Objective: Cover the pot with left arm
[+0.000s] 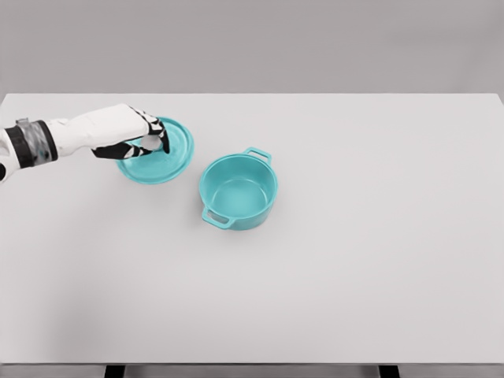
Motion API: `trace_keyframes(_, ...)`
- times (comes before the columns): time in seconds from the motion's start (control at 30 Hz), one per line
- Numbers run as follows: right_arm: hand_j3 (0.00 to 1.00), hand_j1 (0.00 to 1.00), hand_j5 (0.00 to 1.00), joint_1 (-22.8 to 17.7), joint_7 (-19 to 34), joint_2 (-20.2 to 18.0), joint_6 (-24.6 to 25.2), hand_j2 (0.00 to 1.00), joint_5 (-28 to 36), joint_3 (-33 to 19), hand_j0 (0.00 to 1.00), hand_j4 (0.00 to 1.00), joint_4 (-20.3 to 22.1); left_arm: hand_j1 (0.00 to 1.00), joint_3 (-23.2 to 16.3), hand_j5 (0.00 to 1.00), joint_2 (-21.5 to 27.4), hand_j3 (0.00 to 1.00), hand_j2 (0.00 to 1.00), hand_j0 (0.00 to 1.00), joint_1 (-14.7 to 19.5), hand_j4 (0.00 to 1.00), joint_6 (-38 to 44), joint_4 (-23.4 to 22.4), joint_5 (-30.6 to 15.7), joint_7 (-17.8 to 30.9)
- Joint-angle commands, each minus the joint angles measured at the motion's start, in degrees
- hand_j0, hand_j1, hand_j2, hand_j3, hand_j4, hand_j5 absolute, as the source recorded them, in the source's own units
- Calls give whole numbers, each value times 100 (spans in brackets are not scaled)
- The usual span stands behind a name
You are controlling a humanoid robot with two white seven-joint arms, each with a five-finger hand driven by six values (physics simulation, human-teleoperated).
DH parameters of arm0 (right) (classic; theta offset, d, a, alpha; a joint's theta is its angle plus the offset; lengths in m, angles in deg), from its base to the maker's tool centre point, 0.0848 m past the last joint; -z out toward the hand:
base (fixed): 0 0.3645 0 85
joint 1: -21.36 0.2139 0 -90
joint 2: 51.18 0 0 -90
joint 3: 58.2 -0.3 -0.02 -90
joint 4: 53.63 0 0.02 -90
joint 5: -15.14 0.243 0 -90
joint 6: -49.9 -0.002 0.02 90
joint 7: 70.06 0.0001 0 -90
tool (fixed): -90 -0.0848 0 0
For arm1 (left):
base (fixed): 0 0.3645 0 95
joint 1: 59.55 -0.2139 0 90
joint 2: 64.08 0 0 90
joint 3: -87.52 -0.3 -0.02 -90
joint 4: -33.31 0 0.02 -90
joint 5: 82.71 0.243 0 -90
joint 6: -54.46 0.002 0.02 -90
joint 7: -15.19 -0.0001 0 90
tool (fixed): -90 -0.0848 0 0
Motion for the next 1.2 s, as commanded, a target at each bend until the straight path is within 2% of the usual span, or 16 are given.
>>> trace_keyframes(0.0, 100, 100, 100, 0, 1, 1, 0, 100, -3, 1, 100, 100, -2, 51, -43, 51, 19, 51, 51, 51, 0, 51, 16, 125, -69, -7)
trace_keyframes(0.17, 100, 100, 100, 0, 1, 1, 0, 100, -3, 1, 100, 100, -2, 51, -122, 51, -34, 51, 51, 51, -18, 51, 16, 345, -78, -42)
trace_keyframes(0.43, 100, 100, 100, 0, 1, 1, 0, 100, -3, 1, 100, 100, -2, 51, -544, 51, -60, 51, 51, 51, 26, 51, 16, 697, -60, -104)
trace_keyframes(0.63, 100, 100, 100, 0, 1, 1, 0, 100, -3, 1, 100, 100, -2, 50, -614, 50, -438, 50, 50, 50, 35, 50, 16, 732, 10, -95)
trace_keyframes(0.87, 100, 100, 100, 0, 1, 1, 0, 100, -3, 1, 100, 100, -2, 50, -746, 50, -579, 50, 50, 50, 44, 50, 16, 916, 19, -104)
trace_keyframes(1.17, 100, 100, 100, 0, 1, 1, 0, 100, -3, 1, 100, 100, -2, 50, -852, 50, -684, 50, 50, 50, 62, 50, 16, 899, 28, -95)
